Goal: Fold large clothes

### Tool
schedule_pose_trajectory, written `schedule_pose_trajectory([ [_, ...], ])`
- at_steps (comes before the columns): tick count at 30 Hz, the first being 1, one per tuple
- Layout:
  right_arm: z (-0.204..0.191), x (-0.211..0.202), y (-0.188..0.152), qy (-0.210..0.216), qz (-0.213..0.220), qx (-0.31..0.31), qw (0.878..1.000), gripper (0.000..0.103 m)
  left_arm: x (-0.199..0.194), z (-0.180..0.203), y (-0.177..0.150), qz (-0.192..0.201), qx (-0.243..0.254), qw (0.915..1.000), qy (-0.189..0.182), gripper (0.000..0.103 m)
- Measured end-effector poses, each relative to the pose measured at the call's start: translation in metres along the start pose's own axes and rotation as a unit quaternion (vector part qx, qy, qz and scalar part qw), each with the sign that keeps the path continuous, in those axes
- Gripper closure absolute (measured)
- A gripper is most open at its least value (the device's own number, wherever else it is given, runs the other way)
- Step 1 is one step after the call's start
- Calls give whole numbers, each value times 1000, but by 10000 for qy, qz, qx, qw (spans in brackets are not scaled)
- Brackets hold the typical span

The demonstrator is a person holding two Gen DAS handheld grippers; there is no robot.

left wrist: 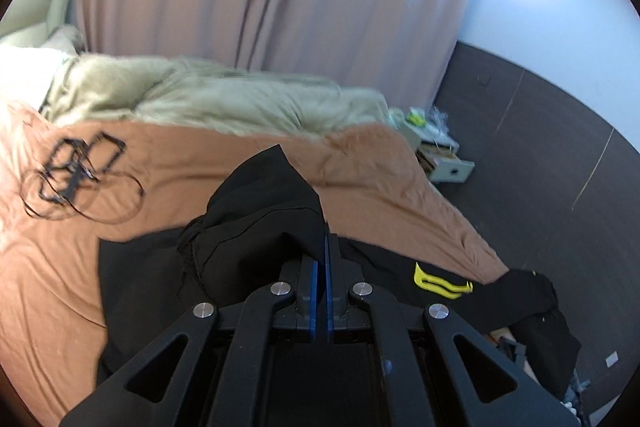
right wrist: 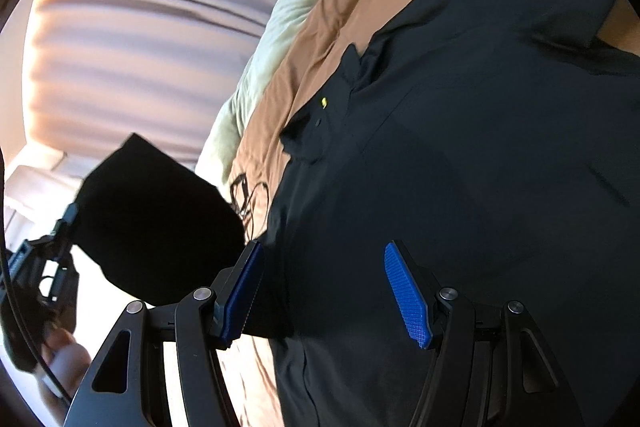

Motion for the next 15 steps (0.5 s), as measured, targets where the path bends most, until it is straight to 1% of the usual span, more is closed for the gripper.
schedule_pose_trajectory([
  [1,2,1,2,-19,26,50,10000,40,13,3,-7,-147,-39,9999,9,98],
  [4,12,-1,9,-88,156,265,9995,40,36,11,-25,-406,-47,9992,-46,98],
  [7,24,-10,18,-142,335,489,9981,39,63,17,-47,-744,-145,9969,-223,98],
  [8,27,-11,21,-152,409,561,9975,36,68,18,-51,-836,-184,9960,-270,98],
  [9,31,-14,24,-171,492,646,9966,28,76,19,-58,-983,-225,9945,-279,98],
  [10,33,-20,25,-180,547,686,9960,22,82,19,-64,-1109,-215,9935,-133,97],
  [11,35,-20,27,-211,603,719,9954,20,85,19,-68,-1176,-180,9929,71,93],
  [12,35,-20,27,-253,642,740,9949,20,87,18,-72,-1211,-170,9924,169,83],
  [13,34,-18,26,-266,645,762,9946,19,89,18,-77,-1255,-203,9918,131,72],
  [15,34,-12,25,-209,582,826,9947,19,88,15,-82,-1270,-343,9913,-43,5],
])
Point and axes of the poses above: each gripper's, at about its wrist camera, not at the fingertips, and x roughly the way its jaws point, z to its right, y to its top, the point moved 2 cm from there along x, roughly the way its jaws point, and after that the axes turned 2 degrees about z, right-handed, at the moved point
